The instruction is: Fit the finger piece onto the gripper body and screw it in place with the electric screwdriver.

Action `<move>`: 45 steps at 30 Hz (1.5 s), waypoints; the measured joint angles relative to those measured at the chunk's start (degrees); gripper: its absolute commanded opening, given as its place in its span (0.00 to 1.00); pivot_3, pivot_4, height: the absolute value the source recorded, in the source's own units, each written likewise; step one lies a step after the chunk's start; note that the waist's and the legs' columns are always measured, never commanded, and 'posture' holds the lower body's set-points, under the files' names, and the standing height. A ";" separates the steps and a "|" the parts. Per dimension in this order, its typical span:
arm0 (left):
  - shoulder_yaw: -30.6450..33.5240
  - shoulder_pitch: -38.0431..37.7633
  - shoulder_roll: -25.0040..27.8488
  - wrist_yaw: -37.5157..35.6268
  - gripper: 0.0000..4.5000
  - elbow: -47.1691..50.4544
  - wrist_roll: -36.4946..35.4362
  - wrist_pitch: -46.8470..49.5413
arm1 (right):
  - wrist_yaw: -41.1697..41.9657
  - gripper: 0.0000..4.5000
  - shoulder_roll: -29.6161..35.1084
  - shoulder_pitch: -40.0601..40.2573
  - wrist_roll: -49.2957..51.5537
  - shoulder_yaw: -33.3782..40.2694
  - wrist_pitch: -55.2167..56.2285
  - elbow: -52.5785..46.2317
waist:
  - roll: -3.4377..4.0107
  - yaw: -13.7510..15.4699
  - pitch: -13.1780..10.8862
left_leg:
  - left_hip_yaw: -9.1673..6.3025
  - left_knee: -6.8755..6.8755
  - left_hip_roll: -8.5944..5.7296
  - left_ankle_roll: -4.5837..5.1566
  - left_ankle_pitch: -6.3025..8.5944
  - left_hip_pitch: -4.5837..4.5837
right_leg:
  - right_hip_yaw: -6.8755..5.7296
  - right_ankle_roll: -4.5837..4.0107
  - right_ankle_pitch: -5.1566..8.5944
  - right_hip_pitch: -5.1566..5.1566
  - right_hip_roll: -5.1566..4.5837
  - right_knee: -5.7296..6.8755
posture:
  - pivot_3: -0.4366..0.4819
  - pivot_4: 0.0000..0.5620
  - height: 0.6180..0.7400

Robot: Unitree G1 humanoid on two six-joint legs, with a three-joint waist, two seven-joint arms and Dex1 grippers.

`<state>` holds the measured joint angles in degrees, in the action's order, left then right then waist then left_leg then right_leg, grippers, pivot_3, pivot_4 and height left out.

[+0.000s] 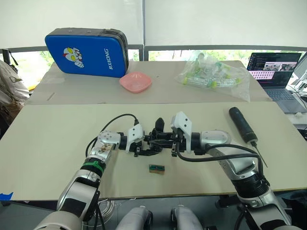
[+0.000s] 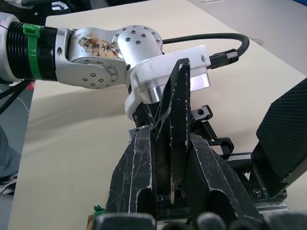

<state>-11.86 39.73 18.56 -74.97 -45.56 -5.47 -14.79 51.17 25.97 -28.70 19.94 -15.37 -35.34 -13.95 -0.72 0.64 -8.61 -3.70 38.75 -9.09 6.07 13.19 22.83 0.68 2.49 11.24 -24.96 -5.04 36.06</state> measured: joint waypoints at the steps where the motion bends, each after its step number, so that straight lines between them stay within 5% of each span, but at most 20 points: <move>1: 0.01 0.00 0.00 0.04 0.50 0.00 0.00 -0.01 | -0.01 0.09 -0.05 0.00 0.33 0.10 -0.01 0.04 | 0.00 0.00 0.00 | 0.00 0.00 0.00 0.00 0.00 0.00 | 0.00 0.00 0.00 0.00 0.00 0.00 | 0.48 0.27 1.00; 3: 0.02 0.00 0.00 0.08 0.50 0.00 -0.01 -0.01 | 0.00 0.33 -0.10 0.00 0.93 0.27 -0.13 0.15 | 0.00 0.00 0.00 | 0.00 0.00 0.00 0.00 0.00 0.01 | 0.00 0.00 0.00 -0.01 0.00 0.00 | 0.48 0.27 1.00; 12: 0.45 -0.33 0.21 -0.04 0.50 -0.06 -0.49 -0.09 | 3.27 0.99 3.96 0.58 1.75 2.95 2.07 -4.06 | -0.01 -0.03 -0.01 | 0.00 -0.01 0.00 0.00 0.00 0.12 | 0.00 0.02 -0.01 -0.10 0.00 -0.04 | 0.48 0.27 1.00; 19: 0.46 -0.35 -0.15 0.28 0.50 -0.10 -0.50 -0.14 | 4.17 0.99 5.28 1.86 3.35 4.87 2.64 -4.63 | -0.01 0.03 -0.02 | 0.00 -0.01 0.01 0.00 0.00 0.14 | 0.00 0.02 -0.02 -0.10 -0.02 -0.06 | 0.48 0.27 1.00; 24: 1.21 -0.33 -0.36 2.36 0.99 -0.23 -0.65 0.94 | 6.43 1.00 9.28 5.97 5.75 9.16 3.69 -6.81 | -0.02 0.12 -0.02 | 0.00 -0.02 0.01 0.01 0.01 0.16 | 0.00 0.06 -0.04 -0.10 -0.03 -0.10 | 0.48 0.27 1.00; 30: 2.48 -2.16 0.70 1.95 0.99 1.93 -1.81 1.60 | 9.36 1.00 13.67 13.81 9.00 18.15 7.52 -9.47 | -0.03 -0.13 -0.03 | 0.00 -0.09 0.03 0.01 0.01 0.22 | 0.06 0.06 -0.03 -0.15 -0.03 -0.11 | 0.48 0.27 1.00; 38: 8.90 -14.53 12.67 -5.80 0.99 15.35 -10.52 7.74 | 9.91 1.00 17.00 36.86 13.14 40.52 9.77 -14.91 | 0.03 0.08 -0.07 | -0.01 -0.61 0.03 0.01 0.02 0.26 | 0.06 -0.01 -0.01 -0.30 -0.03 -0.23 | 0.48 0.27 1.00; 45: 16.30 -24.46 22.44 -7.73 0.99 32.57 -19.73 18.97 | 9.03 1.00 7.54 59.26 12.29 59.53 18.17 -15.64 | 0.26 1.76 -0.22 | 0.00 -0.65 -0.01 0.13 0.10 0.08 | 0.08 0.07 0.00 -0.11 -0.08 -0.58 | 0.48 0.27 1.00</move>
<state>4.44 15.27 41.00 -82.70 -12.99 -25.20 4.18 60.19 33.51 30.56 32.22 44.16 -17.16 -29.59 -0.45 2.40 -8.83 -3.70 38.10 -9.10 6.19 13.29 22.91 0.76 2.56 11.24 -25.07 -5.12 35.48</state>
